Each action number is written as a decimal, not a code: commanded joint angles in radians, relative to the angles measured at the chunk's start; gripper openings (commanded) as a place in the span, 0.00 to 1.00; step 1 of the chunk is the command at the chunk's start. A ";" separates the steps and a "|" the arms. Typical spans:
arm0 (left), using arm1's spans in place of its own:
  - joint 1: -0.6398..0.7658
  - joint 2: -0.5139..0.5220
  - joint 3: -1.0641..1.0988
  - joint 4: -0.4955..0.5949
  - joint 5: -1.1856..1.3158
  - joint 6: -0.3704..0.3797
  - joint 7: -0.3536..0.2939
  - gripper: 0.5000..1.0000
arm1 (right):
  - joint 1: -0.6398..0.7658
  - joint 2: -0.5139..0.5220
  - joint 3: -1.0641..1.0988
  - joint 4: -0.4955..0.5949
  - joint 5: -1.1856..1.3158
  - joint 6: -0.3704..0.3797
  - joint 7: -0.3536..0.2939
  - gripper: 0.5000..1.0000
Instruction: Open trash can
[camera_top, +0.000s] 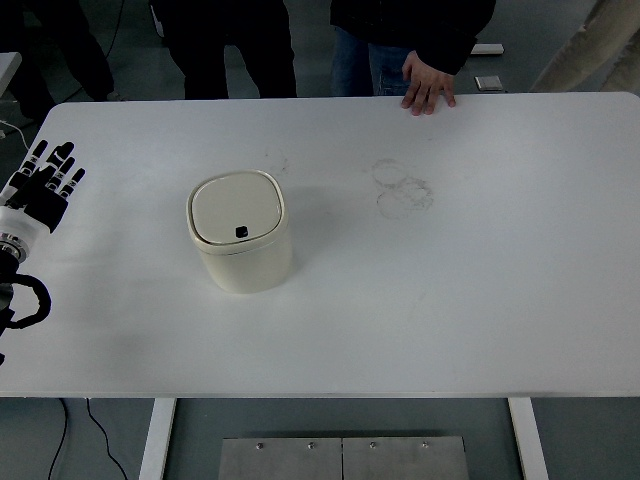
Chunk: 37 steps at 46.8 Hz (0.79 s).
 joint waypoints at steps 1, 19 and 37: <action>-0.002 0.000 0.001 -0.001 0.000 0.000 0.000 1.00 | 0.000 0.000 0.000 0.000 0.000 0.000 0.000 0.98; -0.020 0.003 0.001 0.000 0.003 0.014 0.002 1.00 | 0.000 0.000 0.000 0.000 0.000 0.000 0.000 0.98; -0.023 0.003 0.001 0.000 0.012 0.018 0.003 1.00 | 0.000 0.000 0.000 0.000 -0.001 0.001 0.000 0.98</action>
